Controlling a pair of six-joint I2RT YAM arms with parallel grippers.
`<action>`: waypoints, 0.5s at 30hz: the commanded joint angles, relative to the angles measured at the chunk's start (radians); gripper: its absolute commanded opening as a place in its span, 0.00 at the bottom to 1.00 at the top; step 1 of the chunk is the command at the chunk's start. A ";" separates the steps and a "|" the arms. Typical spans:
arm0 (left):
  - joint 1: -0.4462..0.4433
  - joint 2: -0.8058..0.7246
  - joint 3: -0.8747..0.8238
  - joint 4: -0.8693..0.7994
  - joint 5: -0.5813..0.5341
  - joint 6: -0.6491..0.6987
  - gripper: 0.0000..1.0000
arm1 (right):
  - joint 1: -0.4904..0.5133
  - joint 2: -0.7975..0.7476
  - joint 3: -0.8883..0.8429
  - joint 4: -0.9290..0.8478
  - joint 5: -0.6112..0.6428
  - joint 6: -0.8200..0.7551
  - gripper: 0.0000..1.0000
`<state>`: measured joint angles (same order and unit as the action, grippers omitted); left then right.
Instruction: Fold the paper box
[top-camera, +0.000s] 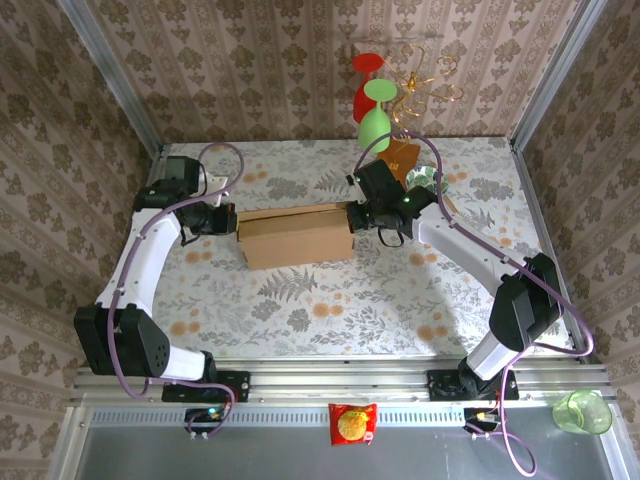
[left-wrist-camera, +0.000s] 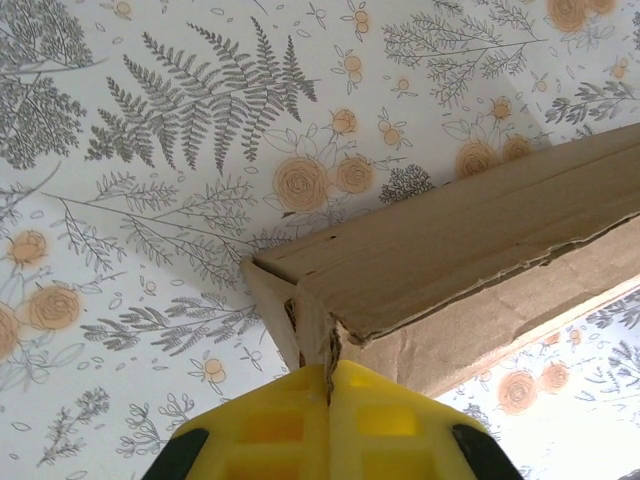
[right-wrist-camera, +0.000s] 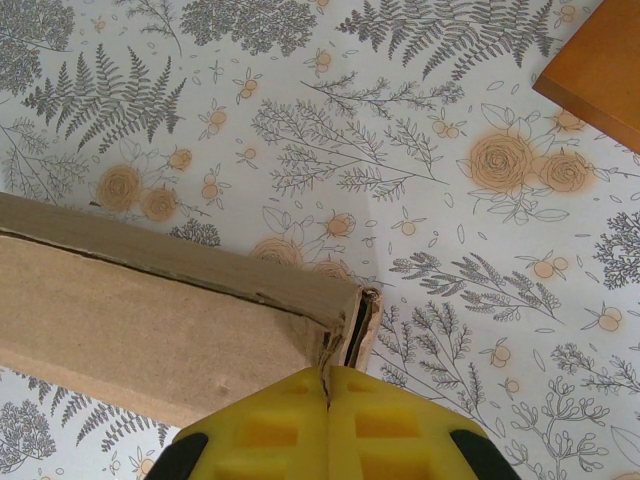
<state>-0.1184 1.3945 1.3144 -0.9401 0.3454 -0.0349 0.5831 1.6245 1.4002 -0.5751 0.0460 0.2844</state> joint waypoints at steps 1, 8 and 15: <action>-0.015 0.014 0.023 -0.026 0.054 -0.081 0.00 | 0.004 0.032 -0.002 -0.064 -0.009 0.002 0.00; -0.021 0.006 0.008 0.007 0.064 -0.183 0.00 | 0.004 0.036 0.004 -0.066 -0.009 0.007 0.00; -0.030 -0.013 -0.035 0.054 0.035 -0.209 0.00 | 0.006 0.033 -0.001 -0.062 -0.011 0.009 0.00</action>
<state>-0.1314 1.3941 1.3052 -0.9142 0.3550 -0.2108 0.5827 1.6253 1.4002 -0.5751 0.0471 0.2878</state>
